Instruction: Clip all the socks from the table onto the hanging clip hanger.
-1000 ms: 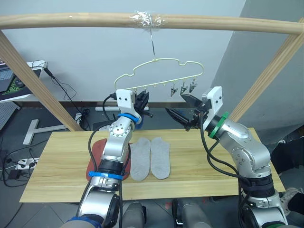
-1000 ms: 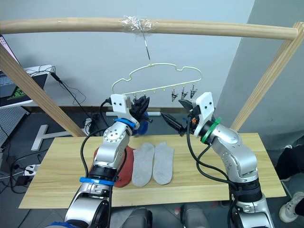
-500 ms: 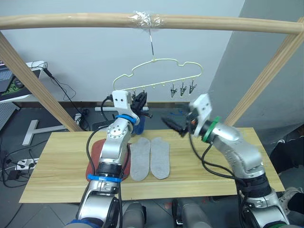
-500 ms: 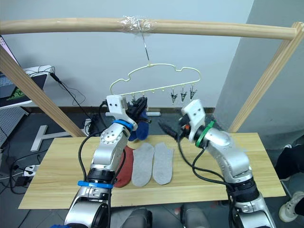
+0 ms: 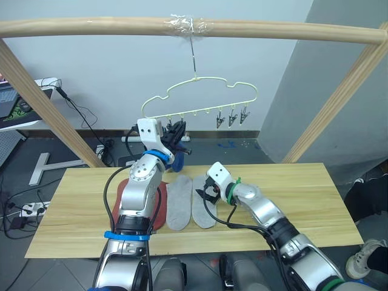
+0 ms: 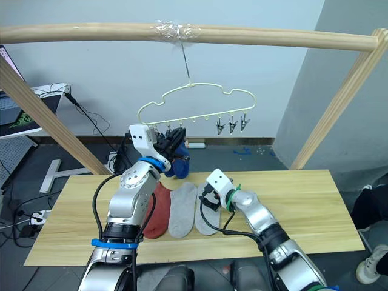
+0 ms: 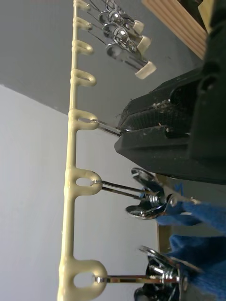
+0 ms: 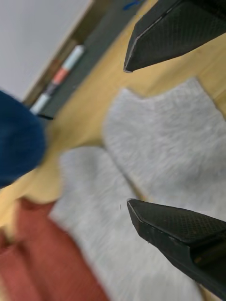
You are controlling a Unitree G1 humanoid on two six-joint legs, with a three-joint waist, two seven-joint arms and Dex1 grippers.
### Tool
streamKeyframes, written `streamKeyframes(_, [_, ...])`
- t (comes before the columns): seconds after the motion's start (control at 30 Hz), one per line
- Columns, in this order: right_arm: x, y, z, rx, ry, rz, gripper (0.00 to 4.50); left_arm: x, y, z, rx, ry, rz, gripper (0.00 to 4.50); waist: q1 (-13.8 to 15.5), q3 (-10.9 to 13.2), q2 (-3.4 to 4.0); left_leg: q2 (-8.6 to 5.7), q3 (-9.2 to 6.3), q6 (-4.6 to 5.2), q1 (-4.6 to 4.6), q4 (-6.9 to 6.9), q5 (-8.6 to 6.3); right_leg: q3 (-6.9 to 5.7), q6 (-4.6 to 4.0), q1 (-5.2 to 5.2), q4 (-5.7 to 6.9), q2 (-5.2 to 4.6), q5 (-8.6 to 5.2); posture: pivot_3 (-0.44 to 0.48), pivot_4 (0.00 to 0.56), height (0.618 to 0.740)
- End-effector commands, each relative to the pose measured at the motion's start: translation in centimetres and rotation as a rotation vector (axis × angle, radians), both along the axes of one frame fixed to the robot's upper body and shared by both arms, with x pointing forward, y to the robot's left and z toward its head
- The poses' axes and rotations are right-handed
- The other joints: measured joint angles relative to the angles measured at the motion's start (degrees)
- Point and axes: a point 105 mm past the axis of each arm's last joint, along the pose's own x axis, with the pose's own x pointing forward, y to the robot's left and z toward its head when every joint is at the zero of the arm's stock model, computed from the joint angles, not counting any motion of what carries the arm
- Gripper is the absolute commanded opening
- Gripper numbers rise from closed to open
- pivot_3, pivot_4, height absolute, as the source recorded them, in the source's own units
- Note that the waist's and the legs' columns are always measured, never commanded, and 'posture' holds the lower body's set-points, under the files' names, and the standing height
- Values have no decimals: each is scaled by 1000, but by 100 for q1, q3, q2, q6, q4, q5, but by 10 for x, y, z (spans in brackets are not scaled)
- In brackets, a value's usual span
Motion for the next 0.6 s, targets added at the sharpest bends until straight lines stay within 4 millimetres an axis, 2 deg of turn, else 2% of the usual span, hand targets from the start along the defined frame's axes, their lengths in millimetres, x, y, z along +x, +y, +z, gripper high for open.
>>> streamKeyframes(0.03, [0, 1, -12, -27, 24, 8, 4500, -6, -1, 6, -3, -26, 2, 5, 2, 0, 0, 0, -1, 0, -1, -2, 0, 1, 0, 0, 0, -1, 0, 38, 174, 740])
streamKeyframes(0.23, [-10, -7, -37, -59, 125, 5, 4500, -8, 2, 4, 3, -22, 11, 5, 5, 0, 0, 0, -2, 0, 0, -5, -1, 3, 0, 0, 0, -8, 0, 44, 175, 740])
streamKeyframes(0.3, [-20, -11, -46, -74, 154, 42, 4130, -7, 3, 4, 5, -22, 18, 0, 7, -1, 0, 0, -5, 0, 1, -4, -1, 2, 0, 2, 2, -7, 0, 48, 175, 740])
streamKeyframes(0.37, [-29, -18, -54, -106, 165, 88, 3621, -6, 6, 5, 12, -25, 28, 0, 8, -1, 1, -1, -8, 0, 7, -4, -1, 0, 0, 9, 1, -6, 0, 48, 175, 740])
streamKeyframes(0.6, [-29, -46, -51, -204, 43, 141, 1027, -6, 5, 5, 17, -27, 17, 0, 10, -3, 0, -3, -6, 0, 10, 0, 0, 1, 3, 14, -1, -6, -2, 34, 169, 740])
